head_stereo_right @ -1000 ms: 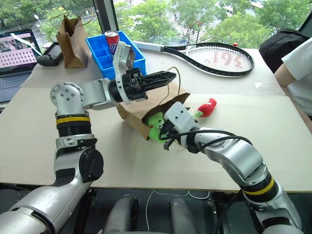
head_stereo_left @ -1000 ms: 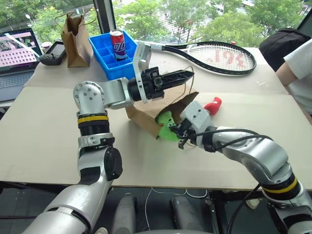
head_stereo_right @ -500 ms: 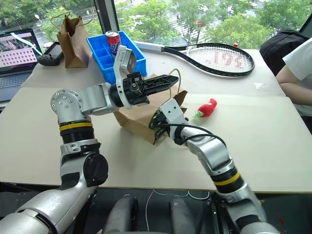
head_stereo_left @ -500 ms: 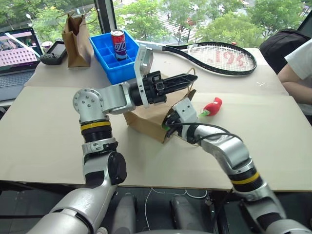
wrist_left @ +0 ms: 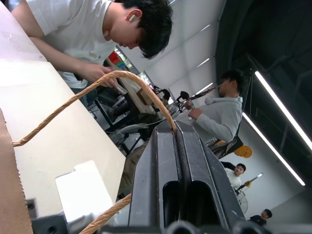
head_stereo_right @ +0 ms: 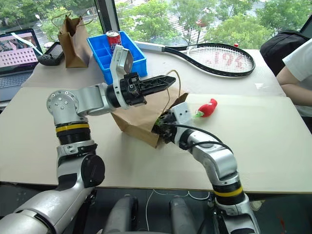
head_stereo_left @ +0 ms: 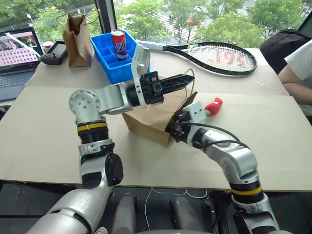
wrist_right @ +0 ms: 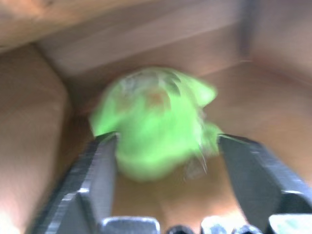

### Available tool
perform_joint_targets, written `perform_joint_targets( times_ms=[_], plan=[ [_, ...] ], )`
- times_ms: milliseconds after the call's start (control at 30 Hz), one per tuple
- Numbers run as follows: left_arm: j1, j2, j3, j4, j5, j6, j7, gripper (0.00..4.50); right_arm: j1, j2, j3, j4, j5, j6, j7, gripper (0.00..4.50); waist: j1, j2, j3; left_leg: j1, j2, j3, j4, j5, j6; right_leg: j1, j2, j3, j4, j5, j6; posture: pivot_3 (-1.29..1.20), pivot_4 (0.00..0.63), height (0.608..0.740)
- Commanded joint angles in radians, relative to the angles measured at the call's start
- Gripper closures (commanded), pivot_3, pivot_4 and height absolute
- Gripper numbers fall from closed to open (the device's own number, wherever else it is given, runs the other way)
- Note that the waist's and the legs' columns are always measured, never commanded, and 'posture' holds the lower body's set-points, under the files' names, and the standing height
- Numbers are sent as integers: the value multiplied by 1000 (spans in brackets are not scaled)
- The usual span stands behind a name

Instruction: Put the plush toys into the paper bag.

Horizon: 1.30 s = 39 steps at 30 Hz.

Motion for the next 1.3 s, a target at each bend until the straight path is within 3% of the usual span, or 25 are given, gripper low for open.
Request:
perform_joint_targets(
  times_ms=[33,167,300,467,667,800,1000,1067,1300],
  plan=[
    [31,24,-44,-44,10,-29,-41,4500,27,-41,-134,-82,70,41,19,750,0,0,0,0,0,0,0,0,0,0,0,0,0,0,0,0,150,665],
    [45,37,-60,-52,6,-45,-51,4500,47,-130,-263,-85,118,68,53,750,1,0,0,0,0,0,0,0,0,0,0,0,0,0,0,0,150,665],
    [49,44,-62,-59,-4,-53,-45,4500,-13,-187,-302,56,26,-30,12,750,-2,0,0,0,0,0,0,0,0,0,0,0,-1,0,0,0,150,665],
    [53,45,-55,-73,-24,-57,-25,4500,-202,-161,-187,486,-142,-265,10,750,-13,0,0,2,0,1,0,0,0,0,1,2,0,0,0,0,150,665],
    [63,55,-51,-89,-49,-64,1,4500,-380,-89,-136,1004,-275,-533,-18,750,-18,0,0,0,0,1,0,0,0,-1,0,2,0,0,0,0,150,665],
    [53,84,-42,-93,-61,-72,14,4500,-375,-89,-109,1130,-326,-606,-11,1694,-15,0,0,0,-1,1,0,0,0,0,-1,1,0,0,0,0,150,665],
    [28,106,-18,-61,-115,-81,49,4500,-235,-164,-133,773,-288,-564,78,3654,-3,0,0,0,-1,1,1,0,0,1,-1,1,0,0,0,0,150,665],
    [9,122,-11,-40,-128,-84,49,4500,-158,-236,-139,505,-217,-493,189,4230,1,0,0,-1,-1,1,1,0,0,0,-1,1,0,0,0,0,150,665],
    [-20,153,-14,-6,-142,-89,40,4500,-48,-403,-115,8,12,-165,387,4399,-7,2,2,1,-1,0,0,0,0,1,0,1,0,0,1,0,150,665]
  ],
)
